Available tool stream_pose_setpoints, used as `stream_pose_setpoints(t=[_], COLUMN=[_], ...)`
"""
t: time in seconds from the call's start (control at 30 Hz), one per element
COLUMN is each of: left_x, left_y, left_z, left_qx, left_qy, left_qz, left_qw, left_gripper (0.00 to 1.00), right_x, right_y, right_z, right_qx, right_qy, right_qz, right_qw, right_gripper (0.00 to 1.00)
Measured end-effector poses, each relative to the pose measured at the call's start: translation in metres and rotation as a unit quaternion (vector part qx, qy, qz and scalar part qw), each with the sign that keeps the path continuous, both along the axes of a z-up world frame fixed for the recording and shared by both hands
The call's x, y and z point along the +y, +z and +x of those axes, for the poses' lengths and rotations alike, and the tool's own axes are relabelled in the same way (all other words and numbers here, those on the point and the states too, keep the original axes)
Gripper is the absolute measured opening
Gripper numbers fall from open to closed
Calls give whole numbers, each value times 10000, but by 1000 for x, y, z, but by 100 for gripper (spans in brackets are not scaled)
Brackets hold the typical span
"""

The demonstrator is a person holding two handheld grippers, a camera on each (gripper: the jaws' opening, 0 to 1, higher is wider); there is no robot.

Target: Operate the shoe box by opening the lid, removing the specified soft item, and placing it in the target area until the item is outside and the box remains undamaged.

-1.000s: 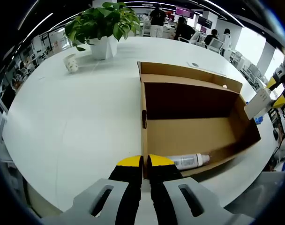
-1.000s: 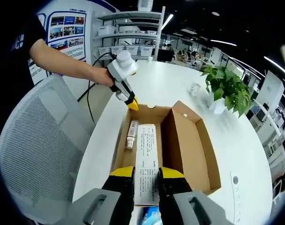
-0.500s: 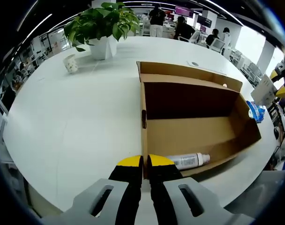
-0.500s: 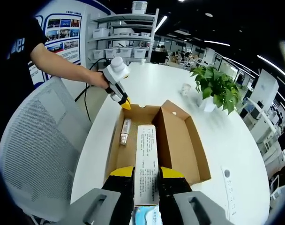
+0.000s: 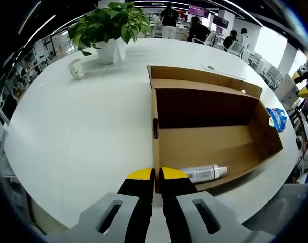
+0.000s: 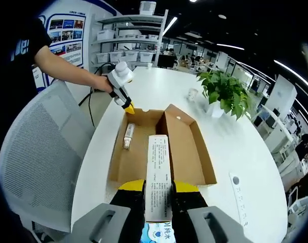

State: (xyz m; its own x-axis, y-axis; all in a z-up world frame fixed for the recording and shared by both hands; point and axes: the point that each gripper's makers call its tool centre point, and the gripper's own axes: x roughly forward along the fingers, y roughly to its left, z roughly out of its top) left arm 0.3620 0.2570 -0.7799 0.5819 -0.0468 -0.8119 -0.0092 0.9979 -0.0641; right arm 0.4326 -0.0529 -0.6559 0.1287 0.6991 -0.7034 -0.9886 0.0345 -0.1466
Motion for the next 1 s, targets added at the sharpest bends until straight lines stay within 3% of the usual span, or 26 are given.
stream_pose_setpoints(t=[0.53,1.0], left_x=[2,2], left_y=[-1,-2], left_z=[1,1], left_qx=[8,1], left_qy=[17,21], left_qz=[69,121], left_qw=[10000,9999], left_gripper=[2,1], right_x=[-39,-88], right_y=[-1,-15], right_z=[23,42], right_qx=[-165,-252], right_qy=[-188,-401], right_qz=[-155,-469], right_qw=[9996,9978], right_gripper=[15,15])
